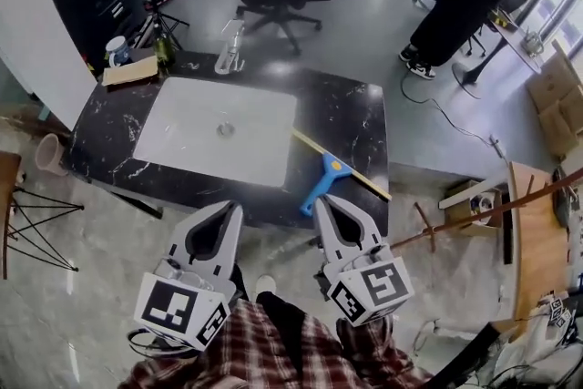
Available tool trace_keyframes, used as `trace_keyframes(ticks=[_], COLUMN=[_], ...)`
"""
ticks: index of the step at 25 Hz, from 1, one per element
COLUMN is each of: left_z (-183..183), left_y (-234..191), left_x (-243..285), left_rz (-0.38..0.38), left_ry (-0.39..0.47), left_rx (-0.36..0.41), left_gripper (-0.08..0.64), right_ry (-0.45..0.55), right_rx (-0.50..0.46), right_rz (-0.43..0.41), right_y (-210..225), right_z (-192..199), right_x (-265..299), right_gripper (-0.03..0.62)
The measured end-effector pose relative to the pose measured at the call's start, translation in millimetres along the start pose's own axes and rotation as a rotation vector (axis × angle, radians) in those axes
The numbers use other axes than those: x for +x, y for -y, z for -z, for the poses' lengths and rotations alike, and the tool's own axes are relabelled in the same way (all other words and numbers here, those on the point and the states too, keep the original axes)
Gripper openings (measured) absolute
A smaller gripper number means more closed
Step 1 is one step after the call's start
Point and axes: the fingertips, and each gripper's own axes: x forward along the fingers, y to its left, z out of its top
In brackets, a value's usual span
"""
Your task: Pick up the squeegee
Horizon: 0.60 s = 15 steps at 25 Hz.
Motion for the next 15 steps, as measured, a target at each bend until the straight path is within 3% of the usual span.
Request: trace_keyframes(ticks=[4,10,15], left_z=[-4,-17,-31], left_y=[-23,-54,-77], left_x=[44,112,151], left_rz=[0.091,0.313,0.452], left_ry=[-0.013,-0.058,-0.079], left_rx=[-0.021,0.003,0.022], left_gripper=[0.011,0.011,0.011], right_ry=[-0.007,-0.014,0.010], right_rx=[-0.001,0.030,0.066], right_rz=[0.089,0.290,0.405], right_y=[25,58,72], right_z=[-10,-20,-29], right_x=[30,75,105], right_gripper=[0.011,0.011,0.011])
